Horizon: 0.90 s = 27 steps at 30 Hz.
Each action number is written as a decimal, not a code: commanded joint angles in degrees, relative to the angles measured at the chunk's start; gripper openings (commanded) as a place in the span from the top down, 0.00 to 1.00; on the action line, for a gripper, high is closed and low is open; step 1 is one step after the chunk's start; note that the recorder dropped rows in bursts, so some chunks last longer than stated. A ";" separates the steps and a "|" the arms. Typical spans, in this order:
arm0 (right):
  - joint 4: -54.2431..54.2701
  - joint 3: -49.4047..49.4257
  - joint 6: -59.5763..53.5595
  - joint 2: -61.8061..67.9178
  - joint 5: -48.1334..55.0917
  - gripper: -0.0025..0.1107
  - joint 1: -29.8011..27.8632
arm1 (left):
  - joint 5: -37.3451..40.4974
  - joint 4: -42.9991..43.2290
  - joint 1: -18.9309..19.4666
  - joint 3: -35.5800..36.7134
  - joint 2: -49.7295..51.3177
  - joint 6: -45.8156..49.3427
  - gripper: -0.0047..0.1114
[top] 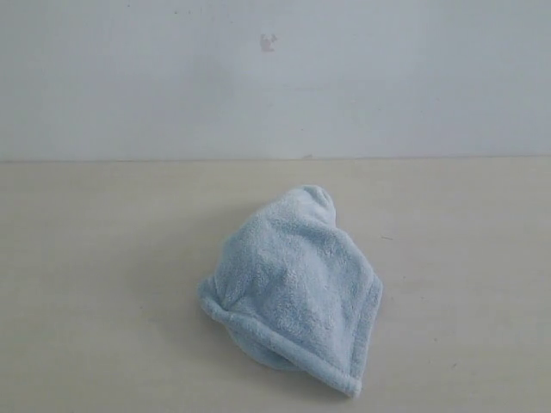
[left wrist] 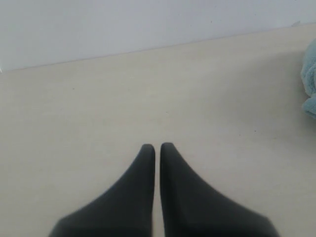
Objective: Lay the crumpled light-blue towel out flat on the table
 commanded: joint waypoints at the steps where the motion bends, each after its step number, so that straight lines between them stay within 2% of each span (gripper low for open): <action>1: -57.05 -7.51 -9.77 6.51 39.51 0.98 -0.51 | -0.16 -0.50 0.11 0.18 -0.12 -0.47 0.93; 2: -58.71 -7.53 -3.04 10.39 48.11 0.98 -0.51 | -0.16 -0.50 0.11 0.18 -0.12 -0.47 0.93; 4: -59.97 -7.32 1.47 15.07 58.90 0.98 1.03 | -0.16 -0.50 0.11 0.18 -0.12 -0.47 0.93; 5: -61.97 -7.00 2.95 18.44 60.69 0.98 2.92 | -0.16 -0.50 0.11 0.18 -0.12 -0.47 0.93; 8: -61.21 -7.46 10.39 26.03 57.14 0.98 7.67 | -0.16 -0.50 0.11 0.18 -0.12 -0.47 0.93; 9: -58.84 -7.98 15.16 28.52 58.15 0.98 9.29 | -0.16 -0.50 0.11 0.18 -0.12 -0.47 0.93; 11: -47.72 -11.35 21.21 37.24 67.83 0.98 12.70 | -0.16 -0.50 0.11 0.18 -0.12 -0.47 0.93; 12: -41.24 -14.04 19.23 41.49 74.92 0.98 14.17 | -0.16 -0.50 0.11 0.18 -0.12 -0.47 0.93; 13: -31.87 -17.15 11.21 47.27 81.92 0.98 15.96 | -0.16 -0.50 0.11 0.18 -0.12 -0.47 0.93; 16: 2.30 -26.51 -23.93 64.07 97.23 0.98 19.92 | -0.16 -0.50 0.11 0.18 -0.12 -0.47 0.93; 17: 20.14 -32.10 -42.70 73.81 99.13 0.98 22.19 | -0.16 -0.50 0.11 0.18 -0.12 -0.47 0.93; 19: 33.53 -36.27 -53.06 83.35 96.40 0.98 25.22 | -0.16 -0.50 0.11 0.18 -0.12 -0.47 0.93; 20: 34.14 -37.05 -53.18 85.97 94.61 0.98 26.13 | -0.16 -0.50 0.11 0.18 -0.12 -0.47 0.93; 23: 24.10 -37.87 -52.23 94.65 86.26 0.98 30.82 | -0.16 -0.50 0.11 0.18 -0.12 -0.47 0.93; 27: 23.39 -37.87 -51.28 99.48 76.11 0.98 33.16 | -0.16 -0.50 0.11 0.18 -0.12 -0.47 0.93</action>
